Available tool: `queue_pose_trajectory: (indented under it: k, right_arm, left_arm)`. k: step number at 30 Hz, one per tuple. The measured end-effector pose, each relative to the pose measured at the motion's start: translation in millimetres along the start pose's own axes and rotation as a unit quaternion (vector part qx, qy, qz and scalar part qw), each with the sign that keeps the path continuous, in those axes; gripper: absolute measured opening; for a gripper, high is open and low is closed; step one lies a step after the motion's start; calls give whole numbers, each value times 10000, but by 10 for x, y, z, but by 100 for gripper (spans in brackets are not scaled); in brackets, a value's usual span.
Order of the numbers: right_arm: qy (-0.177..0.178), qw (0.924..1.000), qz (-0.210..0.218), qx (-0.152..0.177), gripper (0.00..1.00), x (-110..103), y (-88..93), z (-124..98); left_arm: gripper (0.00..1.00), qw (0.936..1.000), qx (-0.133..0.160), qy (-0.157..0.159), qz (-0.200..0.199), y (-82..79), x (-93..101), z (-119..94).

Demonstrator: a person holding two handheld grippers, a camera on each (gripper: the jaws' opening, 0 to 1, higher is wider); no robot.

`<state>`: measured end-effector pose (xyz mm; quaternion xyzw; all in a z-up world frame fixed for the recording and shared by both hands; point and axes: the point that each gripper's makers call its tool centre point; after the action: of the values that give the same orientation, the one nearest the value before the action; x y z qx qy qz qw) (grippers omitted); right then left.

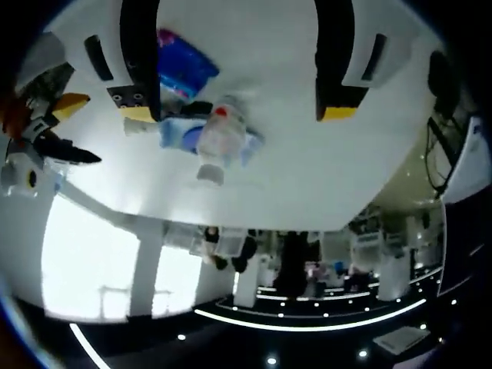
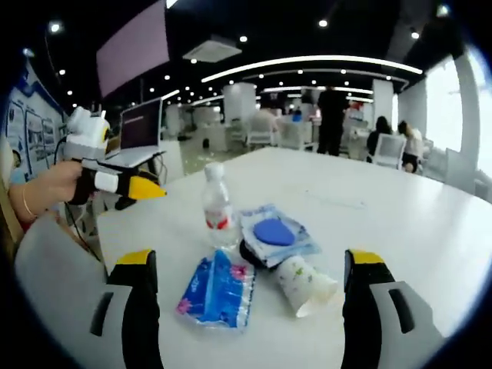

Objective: Arrange the tabletop items into an orderly group along one side of the table until the central work area is clear of visible clutter.

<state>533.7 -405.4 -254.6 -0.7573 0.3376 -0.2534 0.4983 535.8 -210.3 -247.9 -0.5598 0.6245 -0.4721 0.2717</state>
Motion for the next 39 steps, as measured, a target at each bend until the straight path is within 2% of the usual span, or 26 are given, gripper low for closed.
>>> queue_pose_trajectory:
  k: [2, 3, 6, 8, 11, 14, 15, 16, 18, 20, 22, 28, 32, 34, 36, 39]
  right_arm:
    - [-4, 10000, -36, -72, 100, -6, 34, 2]
    - [15, 9999, -82, -89, 100, 0, 42, 5]
    - [53, 9998, -147, -82, 100, 9, 30, 1]
    - [54, 9999, -122, -68, 100, 6, 24, -1]
    - [80, 9997, -178, -124, 100, -5, 52, 1]
    - [78, 9996, -203, -153, 100, -10, 64, 0]
    - [57, 9997, -164, -168, 100, -15, 72, 2]
    - [-153, 9993, 180, -280, 100, -81, 109, 1]
    - [-272, 9983, 480, -182, 100, -94, 74, 8]
    - [-180, 9989, 430, -97, 100, -38, 45, 1]
    - [-106, 9990, 405, -172, 100, -14, 72, 8]
    - [-69, 9989, 377, -259, 100, -10, 115, 5]
    - [-27, 9991, 332, -260, 100, 2, 109, 1]
    - [-19, 9989, 374, -268, 100, 13, 116, 3]
    - [-29, 9984, 460, -313, 100, 16, 142, 8]
    - [9, 9985, 438, -334, 100, 23, 153, 7]
  left_arm:
    - [80, 9979, -112, -218, 595, -25, -8, 16]
    - [81, 9967, -141, -350, 723, -39, -4, 24]
    - [80, 9982, 24, -230, 544, -107, 79, 98]
    - [79, 9997, 99, -177, 169, -123, 111, 162]
    - [77, 9993, 128, -345, -12, -132, 77, 227]
    - [73, 9987, 180, -482, 18, -149, 66, 307]
    - [70, 9984, 177, -528, 38, -136, 62, 351]
    - [70, 9985, 105, -537, -47, -110, 62, 380]
    - [71, 9985, 103, -486, -238, -79, 101, 465]
    - [70, 9986, 42, -512, -132, -45, 129, 531]
    - [69, 9979, 42, -642, -47, -23, 112, 561]
    - [65, 9978, 33, -649, 138, 2, 127, 668]
    - [65, 9972, 94, -740, 22, 2, 78, 744]
    - [64, 9971, -8, -755, 5, 41, 61, 790]
    - [58, 9967, -56, -806, 80, 62, 32, 808]
    - [54, 9972, -127, -715, 158, 69, 12, 842]
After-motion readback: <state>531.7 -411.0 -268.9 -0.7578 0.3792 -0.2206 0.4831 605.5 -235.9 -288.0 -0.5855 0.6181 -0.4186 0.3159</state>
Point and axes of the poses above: the point that each gripper's makers call its tool centre point, and the gripper's own axes: z roughly forward along the fingers, x roughly to its right, y roughly out of its underside, and after that the axes turned 6 degrees about y, right-handed
